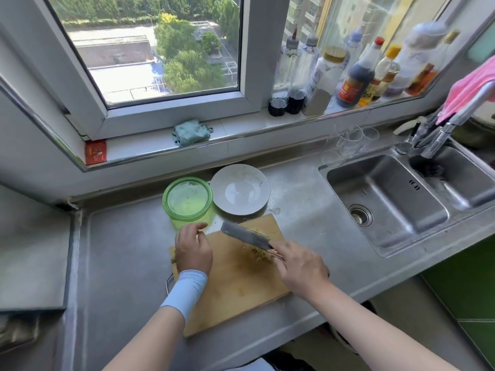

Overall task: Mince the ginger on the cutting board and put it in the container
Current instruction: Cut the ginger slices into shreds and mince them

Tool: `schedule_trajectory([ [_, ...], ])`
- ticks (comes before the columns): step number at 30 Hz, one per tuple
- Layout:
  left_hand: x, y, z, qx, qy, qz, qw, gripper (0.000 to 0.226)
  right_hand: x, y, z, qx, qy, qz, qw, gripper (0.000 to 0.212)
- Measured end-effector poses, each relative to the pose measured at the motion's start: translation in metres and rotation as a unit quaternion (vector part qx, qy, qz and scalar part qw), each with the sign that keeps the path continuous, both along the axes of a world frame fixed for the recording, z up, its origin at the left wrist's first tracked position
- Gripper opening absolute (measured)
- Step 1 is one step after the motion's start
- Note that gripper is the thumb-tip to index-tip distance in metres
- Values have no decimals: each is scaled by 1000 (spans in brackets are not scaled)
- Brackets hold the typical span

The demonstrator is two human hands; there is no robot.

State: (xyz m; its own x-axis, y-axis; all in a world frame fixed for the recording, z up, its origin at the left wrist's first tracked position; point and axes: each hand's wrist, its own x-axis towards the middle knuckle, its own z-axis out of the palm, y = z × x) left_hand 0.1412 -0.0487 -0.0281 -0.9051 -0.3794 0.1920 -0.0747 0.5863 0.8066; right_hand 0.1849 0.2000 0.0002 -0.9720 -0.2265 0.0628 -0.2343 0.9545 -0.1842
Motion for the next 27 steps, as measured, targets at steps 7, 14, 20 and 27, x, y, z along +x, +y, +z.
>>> schedule_trajectory([
  [7, 8, 2, 14, -198, 53, -281, 938, 37, -1, 1, 3, -7, 75, 67, 995, 42],
  [14, -5, 49, 4, -373, -16, -395, 839, 52, -9, 14, 15, 1, 111, 101, 989, 40],
  [20, -11, 50, -11, -405, -67, -379, 829, 54, -6, 32, 19, -3, 95, 96, 991, 29],
  [27, -9, 49, -18, -392, -117, -367, 836, 59, -3, 54, 12, 6, 39, 94, 995, 37],
])
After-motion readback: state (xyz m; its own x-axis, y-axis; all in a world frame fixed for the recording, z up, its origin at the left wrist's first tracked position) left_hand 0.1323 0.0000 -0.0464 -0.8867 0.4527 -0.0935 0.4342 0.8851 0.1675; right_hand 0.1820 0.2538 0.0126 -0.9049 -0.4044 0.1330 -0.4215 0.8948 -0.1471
